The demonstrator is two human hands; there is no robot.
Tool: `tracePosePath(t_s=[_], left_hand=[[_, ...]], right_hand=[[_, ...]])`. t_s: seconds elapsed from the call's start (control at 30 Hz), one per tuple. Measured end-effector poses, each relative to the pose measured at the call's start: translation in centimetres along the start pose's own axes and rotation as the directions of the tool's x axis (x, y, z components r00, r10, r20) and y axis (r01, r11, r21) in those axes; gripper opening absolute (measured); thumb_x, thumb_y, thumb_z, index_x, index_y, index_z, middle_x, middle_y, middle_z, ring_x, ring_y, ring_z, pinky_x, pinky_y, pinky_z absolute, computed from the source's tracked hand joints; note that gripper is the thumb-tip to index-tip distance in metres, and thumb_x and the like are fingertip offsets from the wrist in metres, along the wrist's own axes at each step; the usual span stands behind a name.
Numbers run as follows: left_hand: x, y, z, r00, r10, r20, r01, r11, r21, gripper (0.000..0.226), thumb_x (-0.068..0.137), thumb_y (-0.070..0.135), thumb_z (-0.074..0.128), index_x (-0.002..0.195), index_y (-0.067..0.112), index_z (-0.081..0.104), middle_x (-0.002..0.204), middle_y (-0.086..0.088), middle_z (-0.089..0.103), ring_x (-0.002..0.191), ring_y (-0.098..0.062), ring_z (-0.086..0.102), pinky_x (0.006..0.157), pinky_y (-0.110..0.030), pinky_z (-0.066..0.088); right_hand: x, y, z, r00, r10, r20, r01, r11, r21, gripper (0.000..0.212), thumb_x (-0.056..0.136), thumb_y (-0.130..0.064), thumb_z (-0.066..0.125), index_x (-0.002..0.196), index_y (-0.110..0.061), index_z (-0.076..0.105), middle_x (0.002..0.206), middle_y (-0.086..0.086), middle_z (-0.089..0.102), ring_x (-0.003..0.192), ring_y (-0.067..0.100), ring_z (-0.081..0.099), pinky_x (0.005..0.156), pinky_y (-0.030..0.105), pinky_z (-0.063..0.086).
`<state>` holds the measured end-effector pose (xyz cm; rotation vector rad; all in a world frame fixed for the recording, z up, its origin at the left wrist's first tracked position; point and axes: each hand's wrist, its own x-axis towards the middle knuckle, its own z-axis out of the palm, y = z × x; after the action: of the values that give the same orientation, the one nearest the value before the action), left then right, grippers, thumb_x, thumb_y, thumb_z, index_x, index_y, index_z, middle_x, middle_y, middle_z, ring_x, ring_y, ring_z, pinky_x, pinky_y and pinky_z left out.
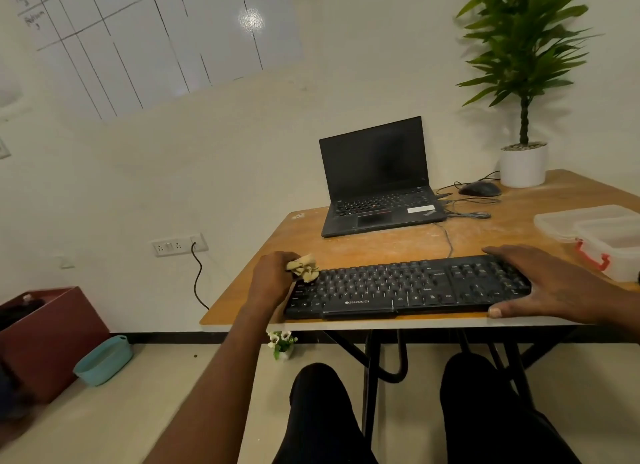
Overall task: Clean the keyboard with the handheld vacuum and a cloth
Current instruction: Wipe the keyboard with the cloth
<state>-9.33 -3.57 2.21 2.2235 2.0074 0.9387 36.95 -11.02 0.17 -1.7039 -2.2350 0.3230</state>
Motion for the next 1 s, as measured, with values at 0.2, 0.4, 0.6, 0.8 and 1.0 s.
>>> tracePosePath(t_s=[0.2, 0.4, 0.6, 0.8, 1.0], left_hand=[[-0.3, 3.4, 1.6, 0.995, 0.094, 0.025, -0.093, 0.995, -0.042, 0.036, 0.094, -0.001, 0.065, 0.121, 0.018, 0.079, 0.117, -0.005, 0.078, 0.105, -0.022, 0.068, 0.087, -0.034, 0.052], [-0.1, 3.9, 1.6, 0.987, 0.143, 0.066, -0.14, 0.989, -0.053, 0.039, 0.093, -0.006, 0.063, 0.121, 0.016, 0.079, 0.119, -0.006, 0.077, 0.108, -0.024, 0.068, 0.09, -0.036, 0.054], [0.3, 2.2, 0.8, 0.997, 0.052, 0.048, -0.052, 0.999, 0.006, 0.039, 0.093, -0.005, 0.064, 0.121, 0.018, 0.079, 0.115, -0.007, 0.078, 0.102, -0.023, 0.068, 0.086, -0.035, 0.054], [0.1, 3.6, 1.3, 0.985, 0.147, 0.088, -0.145, 0.989, -0.029, 0.037, 0.094, -0.002, 0.066, 0.122, 0.017, 0.078, 0.119, -0.004, 0.076, 0.108, -0.023, 0.067, 0.092, -0.038, 0.054], [0.2, 4.2, 1.6, 0.971, 0.204, 0.128, -0.2, 0.979, -0.043, 0.036, 0.093, -0.002, 0.067, 0.12, 0.018, 0.079, 0.115, -0.003, 0.076, 0.104, -0.02, 0.066, 0.089, -0.035, 0.053]], right_hand=[[-0.2, 0.0, 0.0, 1.0, 0.007, -0.001, -0.007, 1.0, 0.001, 0.127, 0.05, -0.103, 0.054, 0.157, -0.045, 0.017, 0.16, -0.006, 0.032, 0.137, 0.015, 0.038, 0.109, 0.041, 0.042], [-0.3, -0.2, -0.1, 1.0, 0.006, 0.004, -0.006, 1.0, 0.008, 0.131, 0.047, -0.105, 0.051, 0.158, -0.042, 0.018, 0.16, -0.005, 0.032, 0.138, 0.016, 0.037, 0.109, 0.04, 0.042], [-0.3, -0.1, -0.2, 1.0, 0.003, -0.002, -0.002, 1.0, 0.003, 0.131, 0.048, -0.105, 0.051, 0.158, -0.042, 0.017, 0.161, -0.005, 0.032, 0.138, 0.015, 0.036, 0.109, 0.039, 0.041], [-0.1, 0.1, 0.0, 1.0, 0.002, -0.004, -0.002, 1.0, 0.005, 0.128, 0.05, -0.103, 0.054, 0.157, -0.044, 0.017, 0.16, -0.006, 0.033, 0.137, 0.013, 0.037, 0.11, 0.04, 0.041], [-0.1, 0.2, 0.0, 1.0, 0.003, -0.002, -0.003, 1.0, 0.007, 0.129, 0.049, -0.104, 0.054, 0.157, -0.043, 0.017, 0.159, -0.006, 0.033, 0.135, 0.013, 0.038, 0.11, 0.038, 0.041]])
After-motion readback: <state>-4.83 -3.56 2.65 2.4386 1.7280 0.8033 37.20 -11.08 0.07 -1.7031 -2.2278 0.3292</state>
